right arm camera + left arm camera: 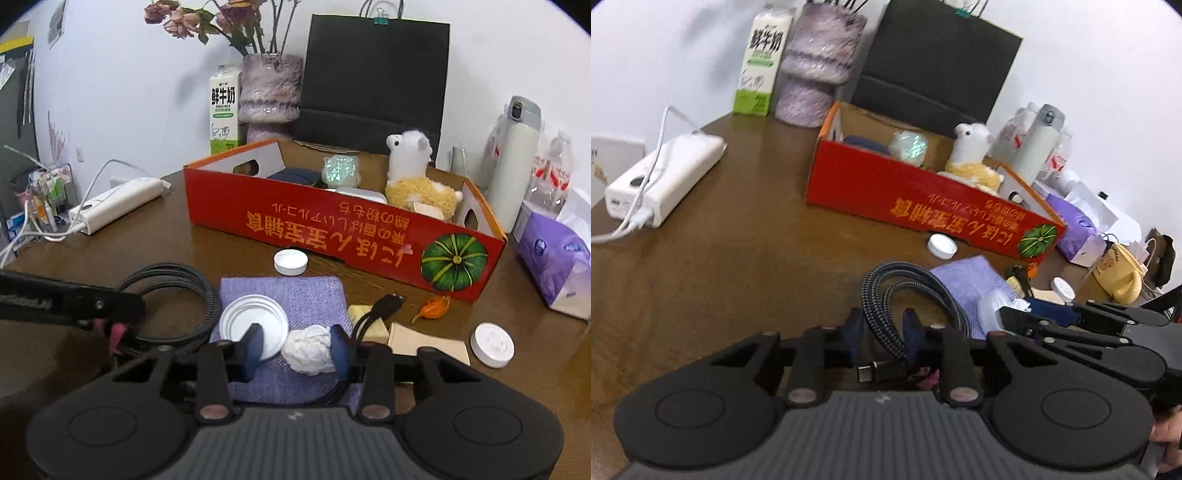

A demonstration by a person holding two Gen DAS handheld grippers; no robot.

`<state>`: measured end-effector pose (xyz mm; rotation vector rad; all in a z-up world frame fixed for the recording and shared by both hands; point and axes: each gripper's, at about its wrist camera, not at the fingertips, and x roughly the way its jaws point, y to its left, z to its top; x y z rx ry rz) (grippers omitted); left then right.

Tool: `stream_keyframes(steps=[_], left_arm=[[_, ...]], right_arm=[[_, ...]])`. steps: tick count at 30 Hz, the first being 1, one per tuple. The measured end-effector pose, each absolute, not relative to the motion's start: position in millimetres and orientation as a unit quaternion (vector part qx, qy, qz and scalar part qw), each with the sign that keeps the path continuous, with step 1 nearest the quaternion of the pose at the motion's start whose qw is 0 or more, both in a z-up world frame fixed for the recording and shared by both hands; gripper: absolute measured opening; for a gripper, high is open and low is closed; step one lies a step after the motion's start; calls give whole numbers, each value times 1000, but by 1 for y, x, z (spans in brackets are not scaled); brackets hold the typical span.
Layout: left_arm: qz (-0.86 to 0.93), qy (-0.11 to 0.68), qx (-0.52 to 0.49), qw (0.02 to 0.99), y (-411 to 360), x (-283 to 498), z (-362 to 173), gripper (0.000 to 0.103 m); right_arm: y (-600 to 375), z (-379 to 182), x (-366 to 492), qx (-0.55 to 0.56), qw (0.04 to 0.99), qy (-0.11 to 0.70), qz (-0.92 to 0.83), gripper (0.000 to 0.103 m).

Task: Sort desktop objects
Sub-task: 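Grasp the black braided cable with the left tool while the right tool grasps the white cap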

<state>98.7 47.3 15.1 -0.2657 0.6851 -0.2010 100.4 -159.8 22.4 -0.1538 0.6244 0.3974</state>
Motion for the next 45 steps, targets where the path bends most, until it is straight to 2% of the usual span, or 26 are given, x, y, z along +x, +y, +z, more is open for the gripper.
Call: stream_keyframes(steps=[1, 5, 10, 18, 20, 23, 25, 27, 29, 31, 33, 34, 37, 38, 40, 41, 42, 43, 45], left_arm=[[-101, 324, -126, 932, 46, 96, 18, 19], [-124, 270, -112, 948, 42, 75, 38, 11], [-105, 238, -57, 964, 25, 40, 70, 8], [-122, 258, -52, 957, -1, -30, 78, 6], [-137, 279, -32, 950, -12, -39, 69, 6], [-157, 291, 11, 944, -33, -53, 57, 6], [-175, 299, 37, 937, -46, -59, 48, 7], [-189, 315, 44, 929, -53, -57, 35, 8], [-187, 323, 48, 926, -56, -57, 25, 9], [-191, 312, 54, 929, -57, -59, 25, 18], [-193, 312, 50, 929, -55, -57, 26, 59], [-191, 311, 49, 930, -54, -56, 25, 62], [-193, 331, 42, 923, -53, -43, 19, 62], [-189, 347, 31, 918, -52, -35, 16, 57], [-185, 346, 17, 920, -49, -27, 15, 32], [-192, 349, 13, 917, -49, -26, 15, 24], [-199, 353, 5, 914, -49, -24, 16, 20], [-204, 356, -6, 912, -47, -23, 16, 20], [-201, 353, -10, 914, -47, -25, 17, 19]], right_arm=[[-161, 23, 98, -73, 932, 302, 189, 24], [-172, 36, 87, -48, 942, 278, 181, 22], [-191, 61, 55, -28, 954, 243, 173, 22], [-229, 35, -3, -51, 944, 297, 138, 23], [-234, 28, -13, -39, 940, 311, 137, 26], [-233, 26, -28, -49, 943, 302, 133, 38], [-233, 30, -38, -55, 947, 289, 126, 57], [-235, 35, -47, -58, 951, 275, 127, 66], [-233, 40, -58, -70, 952, 259, 150, 66], [-224, 40, -59, -76, 946, 265, 167, 65], [-216, 33, -54, -70, 940, 290, 167, 62], [-212, 29, -51, -70, 936, 302, 165, 56], [-208, 19, -43, -68, 930, 323, 161, 49], [-210, 18, -41, -59, 930, 323, 163, 49], [-211, 17, -34, -45, 929, 326, 169, 49], [-210, 16, -32, -46, 930, 324, 168, 49], [-209, 16, -29, -47, 931, 322, 166, 48], [-209, 16, -27, -45, 931, 321, 166, 39], [-207, 16, -24, -41, 933, 320, 162, 39]])
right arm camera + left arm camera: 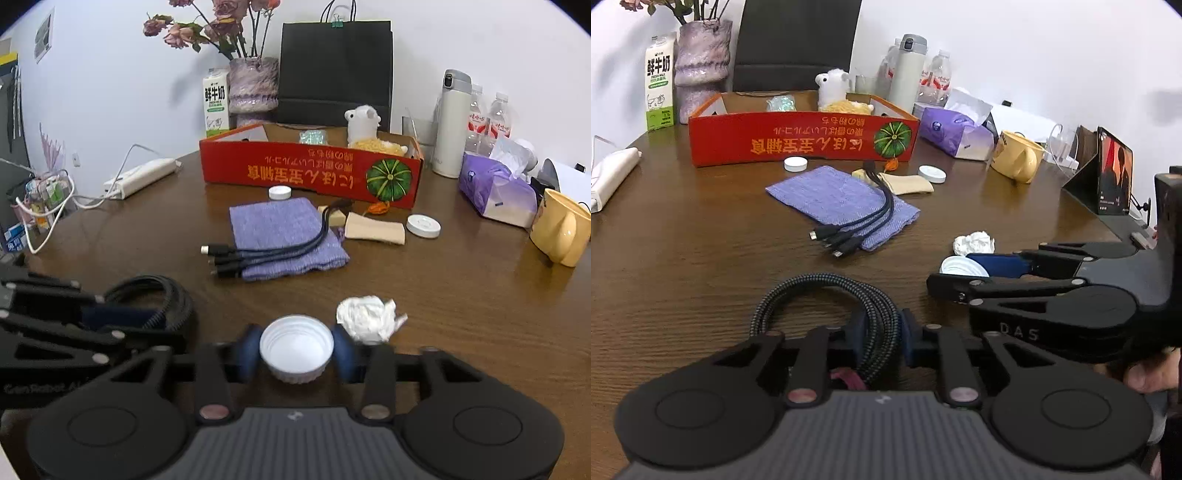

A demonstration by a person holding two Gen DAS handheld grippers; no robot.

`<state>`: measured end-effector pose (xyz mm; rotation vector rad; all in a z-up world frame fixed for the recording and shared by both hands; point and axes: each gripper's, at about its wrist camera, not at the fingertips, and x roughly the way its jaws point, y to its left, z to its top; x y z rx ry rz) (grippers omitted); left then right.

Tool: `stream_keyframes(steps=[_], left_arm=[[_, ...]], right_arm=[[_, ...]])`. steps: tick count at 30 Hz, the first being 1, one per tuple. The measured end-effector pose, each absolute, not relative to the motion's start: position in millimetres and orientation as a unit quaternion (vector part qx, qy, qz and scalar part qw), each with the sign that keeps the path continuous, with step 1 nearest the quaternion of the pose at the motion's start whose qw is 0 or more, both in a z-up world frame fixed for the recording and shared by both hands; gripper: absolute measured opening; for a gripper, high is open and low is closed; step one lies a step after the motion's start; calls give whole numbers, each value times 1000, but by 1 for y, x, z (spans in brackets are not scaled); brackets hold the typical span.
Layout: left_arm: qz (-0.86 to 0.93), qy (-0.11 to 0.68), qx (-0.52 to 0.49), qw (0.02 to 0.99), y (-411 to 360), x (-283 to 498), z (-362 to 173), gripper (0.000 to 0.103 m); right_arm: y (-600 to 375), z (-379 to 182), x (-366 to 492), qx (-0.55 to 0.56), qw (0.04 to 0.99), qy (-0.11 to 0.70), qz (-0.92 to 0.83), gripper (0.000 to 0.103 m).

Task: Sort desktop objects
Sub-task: 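Grasp the black braided cable with the left tool while the right tool grasps the white cap, then carry the braided cable and white cap into the red box and release both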

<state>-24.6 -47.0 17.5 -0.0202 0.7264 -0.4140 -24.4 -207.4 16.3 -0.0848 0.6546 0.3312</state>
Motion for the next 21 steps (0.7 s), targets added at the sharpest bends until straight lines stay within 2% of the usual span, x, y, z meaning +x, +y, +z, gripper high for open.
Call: stream_keyframes(steps=[13, 17, 21], left_arm=[[-178, 275, -52, 943, -17, -56, 84, 16], [-203, 252, -33, 946, -11, -27, 120, 16], [-217, 247, -29, 944, -6, 36, 154, 16]], right_arm=[[-222, 62, -83, -26, 953, 248, 171, 39], [-230, 92, -73, -16, 959, 224, 171, 39], [-239, 128, -26, -4, 969, 195, 153, 39]])
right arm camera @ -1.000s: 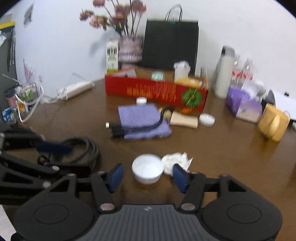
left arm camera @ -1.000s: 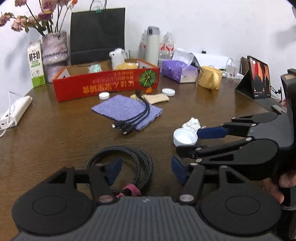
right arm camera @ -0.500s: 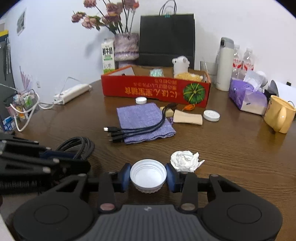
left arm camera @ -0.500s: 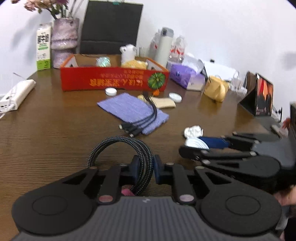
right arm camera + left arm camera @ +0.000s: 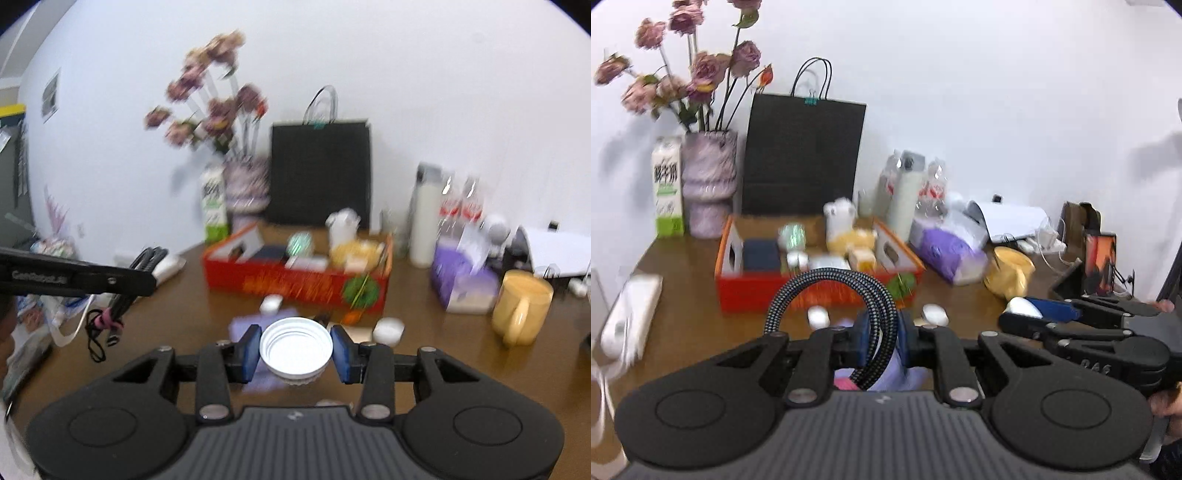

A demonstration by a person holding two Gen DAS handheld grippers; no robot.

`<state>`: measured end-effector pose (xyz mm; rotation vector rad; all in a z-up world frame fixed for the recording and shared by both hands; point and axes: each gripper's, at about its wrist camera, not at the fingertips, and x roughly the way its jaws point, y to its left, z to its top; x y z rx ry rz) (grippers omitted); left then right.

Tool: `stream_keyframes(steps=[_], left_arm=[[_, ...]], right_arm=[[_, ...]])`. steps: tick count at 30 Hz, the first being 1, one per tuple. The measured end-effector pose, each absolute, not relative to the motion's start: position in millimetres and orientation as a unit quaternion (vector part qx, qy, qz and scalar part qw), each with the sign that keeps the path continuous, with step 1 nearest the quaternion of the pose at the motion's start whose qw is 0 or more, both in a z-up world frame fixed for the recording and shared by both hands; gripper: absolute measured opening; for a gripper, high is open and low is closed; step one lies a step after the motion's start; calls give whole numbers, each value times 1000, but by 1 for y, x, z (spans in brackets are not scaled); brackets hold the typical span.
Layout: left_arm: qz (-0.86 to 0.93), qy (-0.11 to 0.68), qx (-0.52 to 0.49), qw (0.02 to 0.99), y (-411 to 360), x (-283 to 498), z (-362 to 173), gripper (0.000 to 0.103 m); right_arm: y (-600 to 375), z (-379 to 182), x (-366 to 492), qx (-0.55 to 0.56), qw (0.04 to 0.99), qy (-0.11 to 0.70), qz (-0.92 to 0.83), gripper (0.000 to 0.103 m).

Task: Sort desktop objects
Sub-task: 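Carry the braided cable and white cap into the red box and release both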

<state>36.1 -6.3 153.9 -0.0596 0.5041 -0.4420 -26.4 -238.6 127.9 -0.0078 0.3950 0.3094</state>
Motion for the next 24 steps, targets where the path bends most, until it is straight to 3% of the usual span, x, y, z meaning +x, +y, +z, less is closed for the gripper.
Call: stream_keyframes(steps=[7, 12, 18, 24], left_arm=[[-157, 305, -33, 939, 1, 196, 158, 16], [-122, 370, -72, 918, 16, 293, 116, 16], [-96, 409, -23, 907, -7, 352, 86, 18], [-101, 435, -49, 893, -1, 369, 63, 21]], right_arm=[[-250, 163, 123, 56, 958, 238, 150, 39], [-240, 133, 233, 44, 935, 329, 127, 39], [-215, 78, 310, 14, 901, 420, 103, 39], [-187, 50, 331, -8, 887, 449, 108, 40]])
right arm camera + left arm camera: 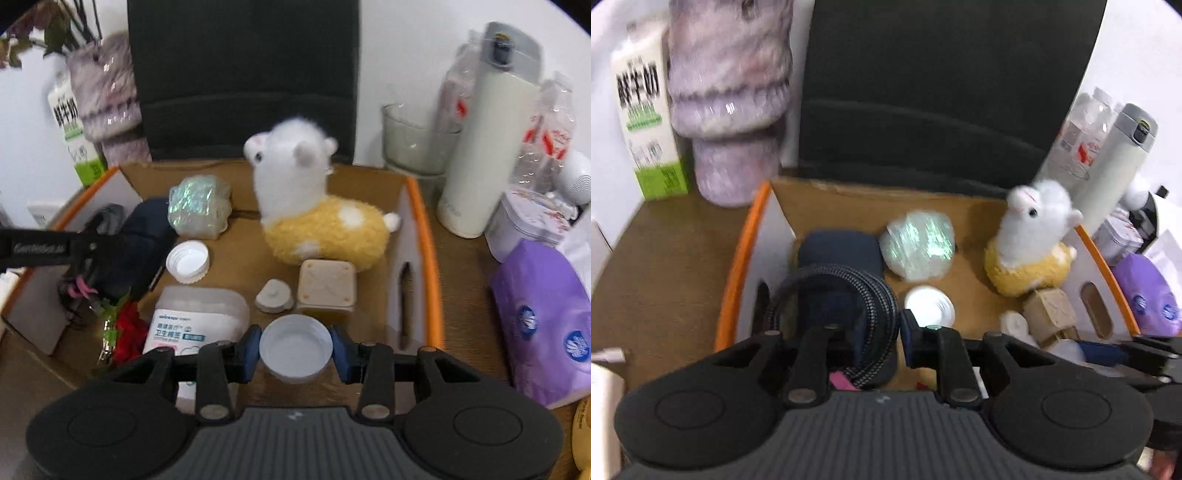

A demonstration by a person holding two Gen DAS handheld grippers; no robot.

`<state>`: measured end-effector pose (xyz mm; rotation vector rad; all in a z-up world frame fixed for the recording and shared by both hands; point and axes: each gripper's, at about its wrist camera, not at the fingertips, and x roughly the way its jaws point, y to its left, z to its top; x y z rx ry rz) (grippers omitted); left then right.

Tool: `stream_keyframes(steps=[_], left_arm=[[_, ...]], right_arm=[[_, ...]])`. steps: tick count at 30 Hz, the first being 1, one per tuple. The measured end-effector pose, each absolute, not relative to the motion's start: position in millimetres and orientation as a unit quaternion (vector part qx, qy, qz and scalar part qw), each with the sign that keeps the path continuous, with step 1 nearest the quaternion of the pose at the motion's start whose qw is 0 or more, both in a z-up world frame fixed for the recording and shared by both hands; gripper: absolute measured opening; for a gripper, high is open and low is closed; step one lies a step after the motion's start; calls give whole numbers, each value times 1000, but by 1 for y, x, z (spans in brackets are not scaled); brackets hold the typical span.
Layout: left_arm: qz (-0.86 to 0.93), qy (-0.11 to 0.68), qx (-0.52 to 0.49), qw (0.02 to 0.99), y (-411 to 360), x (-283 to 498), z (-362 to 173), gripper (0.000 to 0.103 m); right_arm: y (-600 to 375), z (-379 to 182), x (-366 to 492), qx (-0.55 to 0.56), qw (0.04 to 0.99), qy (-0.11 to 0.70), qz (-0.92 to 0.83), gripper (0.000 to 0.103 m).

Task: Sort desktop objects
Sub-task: 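Carry the braided cable and white cap into the red box and release both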

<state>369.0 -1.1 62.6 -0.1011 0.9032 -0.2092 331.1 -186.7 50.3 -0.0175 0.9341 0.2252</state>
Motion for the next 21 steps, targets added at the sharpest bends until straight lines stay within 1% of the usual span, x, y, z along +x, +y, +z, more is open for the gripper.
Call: stream_keyframes(steps=[1, 2, 3, 4, 6, 8, 12, 14, 16, 19, 21], left_arm=[[-114, 437, -50, 891, -1, 365, 64, 23], [-127, 438, -47, 888, 0, 360, 66, 34], [-133, 440, -41, 887, 0, 354, 69, 57], [-131, 440, -35, 888, 0, 348, 72, 74], [-122, 433, -32, 893, 4, 336, 81, 75], [-124, 431, -41, 893, 10, 326, 93, 76], [-90, 421, -62, 900, 20, 303, 119, 87], [-76, 420, -64, 902, 23, 285, 127, 92], [-79, 407, -67, 907, 24, 259, 131, 103], [-115, 391, -85, 909, 28, 212, 125, 103], [-99, 389, -97, 911, 28, 177, 114, 103]], right_arm=[[-187, 50, 331, -2, 885, 451, 115, 42], [-188, 52, 329, 4, 887, 446, 123, 43], [-191, 55, 327, 9, 889, 440, 129, 49], [-196, 60, 325, 17, 891, 434, 132, 57], [-207, 70, 321, 34, 897, 424, 122, 61], [-218, 82, 314, 49, 902, 416, 107, 62], [-226, 104, 290, 53, 907, 405, 104, 63], [-227, 115, 269, 49, 912, 393, 107, 66], [-230, 122, 243, 46, 919, 375, 109, 70], [-245, 123, 198, 78, 931, 339, 111, 71], [-256, 116, 169, 101, 933, 324, 116, 71]])
